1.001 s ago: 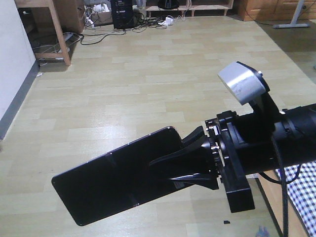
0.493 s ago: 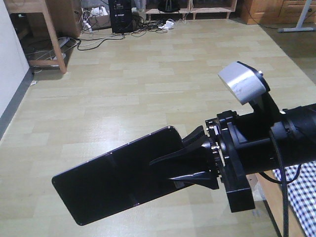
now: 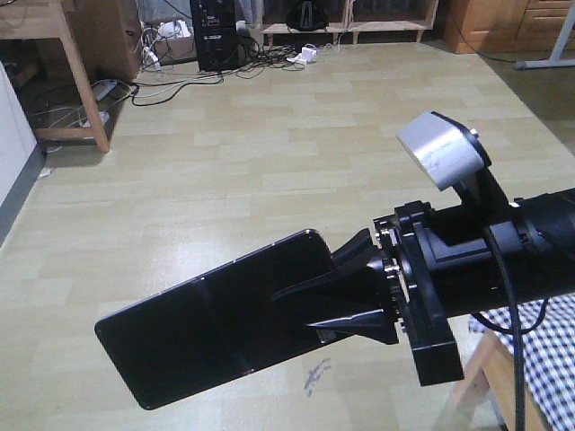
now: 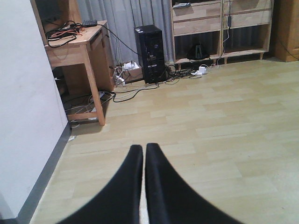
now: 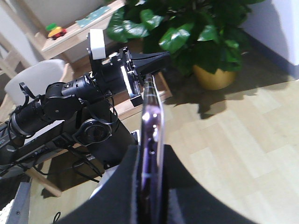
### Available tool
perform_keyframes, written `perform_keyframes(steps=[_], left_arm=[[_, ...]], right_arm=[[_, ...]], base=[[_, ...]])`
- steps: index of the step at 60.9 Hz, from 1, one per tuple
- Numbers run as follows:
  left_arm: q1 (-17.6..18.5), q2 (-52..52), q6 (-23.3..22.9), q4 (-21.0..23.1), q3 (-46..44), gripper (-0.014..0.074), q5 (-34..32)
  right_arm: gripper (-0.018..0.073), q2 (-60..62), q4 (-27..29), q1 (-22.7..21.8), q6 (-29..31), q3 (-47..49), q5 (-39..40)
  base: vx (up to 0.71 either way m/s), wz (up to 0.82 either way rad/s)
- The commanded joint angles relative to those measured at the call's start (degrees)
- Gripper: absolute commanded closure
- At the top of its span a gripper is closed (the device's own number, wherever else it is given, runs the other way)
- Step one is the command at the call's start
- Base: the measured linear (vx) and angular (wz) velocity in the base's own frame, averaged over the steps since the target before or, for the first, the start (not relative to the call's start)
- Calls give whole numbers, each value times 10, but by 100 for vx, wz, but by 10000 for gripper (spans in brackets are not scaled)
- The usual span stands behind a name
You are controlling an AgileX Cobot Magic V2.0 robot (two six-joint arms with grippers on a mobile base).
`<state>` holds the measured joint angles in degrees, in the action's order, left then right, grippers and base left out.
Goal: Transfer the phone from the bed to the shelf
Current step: 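Hold the phone in the right gripper while the base turns away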
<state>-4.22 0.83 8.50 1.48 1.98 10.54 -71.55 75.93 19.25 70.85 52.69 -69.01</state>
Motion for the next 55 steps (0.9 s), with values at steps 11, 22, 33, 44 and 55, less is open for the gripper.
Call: perform_keyframes(steps=[11, 22, 33, 44, 55], left_arm=[[3, 7, -3, 5, -13, 595, -41], [3, 7, -3, 5, -13, 595, -41], [3, 7, -3, 5, -13, 595, -41], [3, 7, -3, 5, -13, 595, -41], [3, 7, -3, 5, -13, 595, -41]], right_arm=[[561, 15, 51, 0, 3, 14, -47], [561, 15, 51, 0, 3, 14, -47], [561, 15, 51, 0, 3, 14, -47], [561, 15, 50, 0, 3, 14, -47], [561, 15, 50, 0, 3, 14, -47]], base=[[40, 2], [43, 3], [44, 1], [44, -5], [43, -13]])
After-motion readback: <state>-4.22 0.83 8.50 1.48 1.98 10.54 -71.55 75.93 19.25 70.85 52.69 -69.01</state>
